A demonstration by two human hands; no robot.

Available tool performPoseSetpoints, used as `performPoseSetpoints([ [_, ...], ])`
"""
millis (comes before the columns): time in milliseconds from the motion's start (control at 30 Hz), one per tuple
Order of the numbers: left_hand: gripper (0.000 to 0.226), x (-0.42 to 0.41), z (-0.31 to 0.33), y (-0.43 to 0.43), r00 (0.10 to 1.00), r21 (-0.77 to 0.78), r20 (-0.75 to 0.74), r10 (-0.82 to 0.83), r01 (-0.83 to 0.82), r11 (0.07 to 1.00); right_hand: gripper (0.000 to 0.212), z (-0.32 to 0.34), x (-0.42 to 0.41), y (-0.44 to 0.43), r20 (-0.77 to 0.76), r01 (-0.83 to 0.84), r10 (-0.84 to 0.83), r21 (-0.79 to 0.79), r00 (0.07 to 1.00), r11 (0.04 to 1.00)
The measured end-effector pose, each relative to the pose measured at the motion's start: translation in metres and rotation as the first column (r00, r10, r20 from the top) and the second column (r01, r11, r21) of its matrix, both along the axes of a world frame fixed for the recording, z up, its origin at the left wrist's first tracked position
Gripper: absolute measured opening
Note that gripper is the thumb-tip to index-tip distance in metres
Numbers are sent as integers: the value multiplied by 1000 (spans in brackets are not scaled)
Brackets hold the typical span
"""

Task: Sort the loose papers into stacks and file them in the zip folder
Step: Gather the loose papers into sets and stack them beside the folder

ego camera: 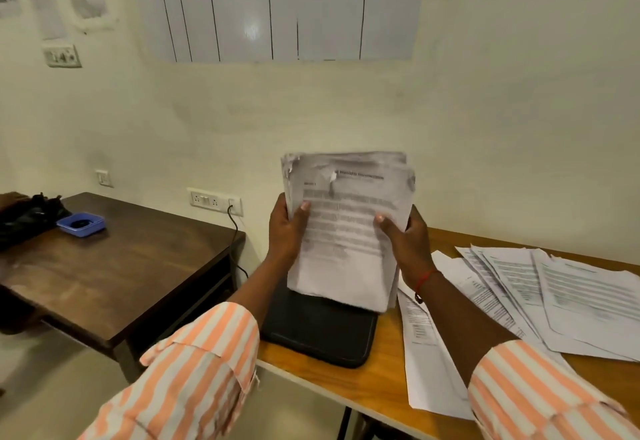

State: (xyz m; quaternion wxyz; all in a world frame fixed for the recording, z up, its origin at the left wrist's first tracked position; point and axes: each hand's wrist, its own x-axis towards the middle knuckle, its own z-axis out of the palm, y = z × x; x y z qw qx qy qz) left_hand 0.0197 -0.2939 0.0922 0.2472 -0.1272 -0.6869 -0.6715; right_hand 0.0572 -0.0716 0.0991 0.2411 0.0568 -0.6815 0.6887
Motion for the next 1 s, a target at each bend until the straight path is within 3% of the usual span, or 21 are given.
performPoseSetpoints([
  [200,42,8,-31,1,989,-41,146,-8,14,999,45,-42,-2,-1,132,-46,39,50,991,998],
  [400,22,2,-28,6,967,-170,179,178,-148,974,44,-48,-4,-11,169,-19,-11,172,985,985],
  [533,23,-19,-22,-8,882,-283,383,274,-170,944,47,-43,-17,-25,264,26,-100,272,959,962],
  [700,34,-29,-76,-32,729,-575,518,447,-90,813,49,-70,-9,-27,539,-160,-121,445,834,881],
  [767,32,-19,-91,-26,726,-665,439,530,-134,735,44,-78,1,-22,564,-209,-145,516,813,831],
  [833,32,-13,-92,-13,705,-789,269,656,-230,570,33,-85,5,-13,546,-205,-130,511,828,835],
  [900,41,-13,-88,10,680,-868,113,724,-286,405,24,-83,9,10,477,-100,-179,503,860,858],
  [933,46,-13,-83,17,686,-876,45,726,-323,359,21,-80,9,22,421,-26,-244,541,874,840],
  [1000,52,-18,-79,42,775,-867,-45,630,-344,361,21,-74,14,62,320,120,-391,622,863,774],
])
